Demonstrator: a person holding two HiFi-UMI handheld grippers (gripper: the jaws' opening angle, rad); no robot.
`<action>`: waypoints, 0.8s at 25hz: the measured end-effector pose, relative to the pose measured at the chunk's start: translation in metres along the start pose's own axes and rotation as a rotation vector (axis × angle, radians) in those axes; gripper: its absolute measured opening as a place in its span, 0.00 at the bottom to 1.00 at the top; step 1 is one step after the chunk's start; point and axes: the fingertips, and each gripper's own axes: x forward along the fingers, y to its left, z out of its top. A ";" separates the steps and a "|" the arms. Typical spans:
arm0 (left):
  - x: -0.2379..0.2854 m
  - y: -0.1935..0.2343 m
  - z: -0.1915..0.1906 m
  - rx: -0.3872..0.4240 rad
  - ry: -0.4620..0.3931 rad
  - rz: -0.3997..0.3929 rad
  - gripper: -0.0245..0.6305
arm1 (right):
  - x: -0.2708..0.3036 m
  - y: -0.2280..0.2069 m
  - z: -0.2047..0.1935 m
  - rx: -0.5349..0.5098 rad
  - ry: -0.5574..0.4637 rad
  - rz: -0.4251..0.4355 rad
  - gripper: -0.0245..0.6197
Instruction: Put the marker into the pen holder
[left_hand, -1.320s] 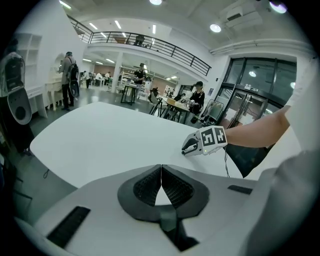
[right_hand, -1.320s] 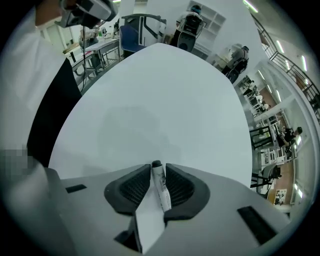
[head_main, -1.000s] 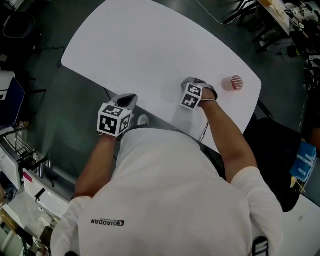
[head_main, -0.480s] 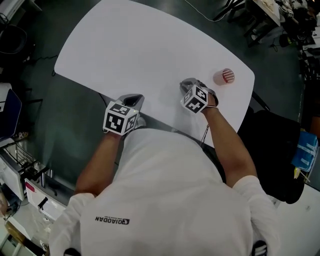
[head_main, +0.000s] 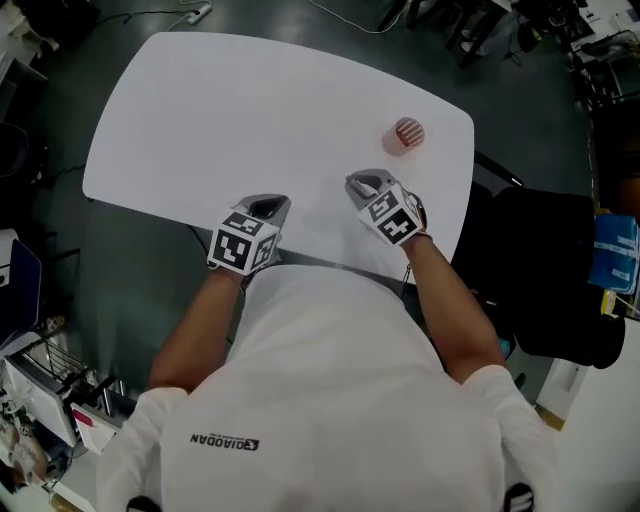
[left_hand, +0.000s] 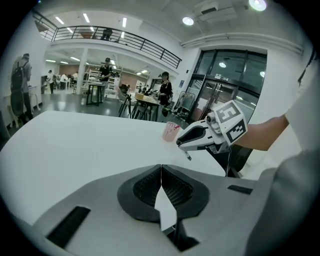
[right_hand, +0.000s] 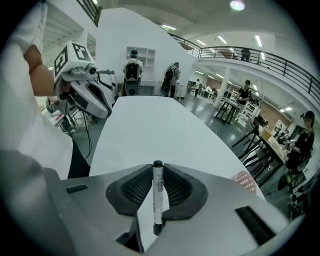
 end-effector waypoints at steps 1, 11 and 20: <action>0.004 -0.007 0.003 0.012 0.004 -0.007 0.08 | -0.007 -0.001 -0.003 0.022 -0.018 -0.003 0.17; 0.026 -0.049 0.020 0.070 0.029 -0.004 0.08 | -0.069 -0.030 -0.029 0.318 -0.202 -0.036 0.17; 0.027 -0.044 0.034 0.038 0.014 0.072 0.08 | -0.098 -0.069 -0.047 0.603 -0.366 -0.025 0.17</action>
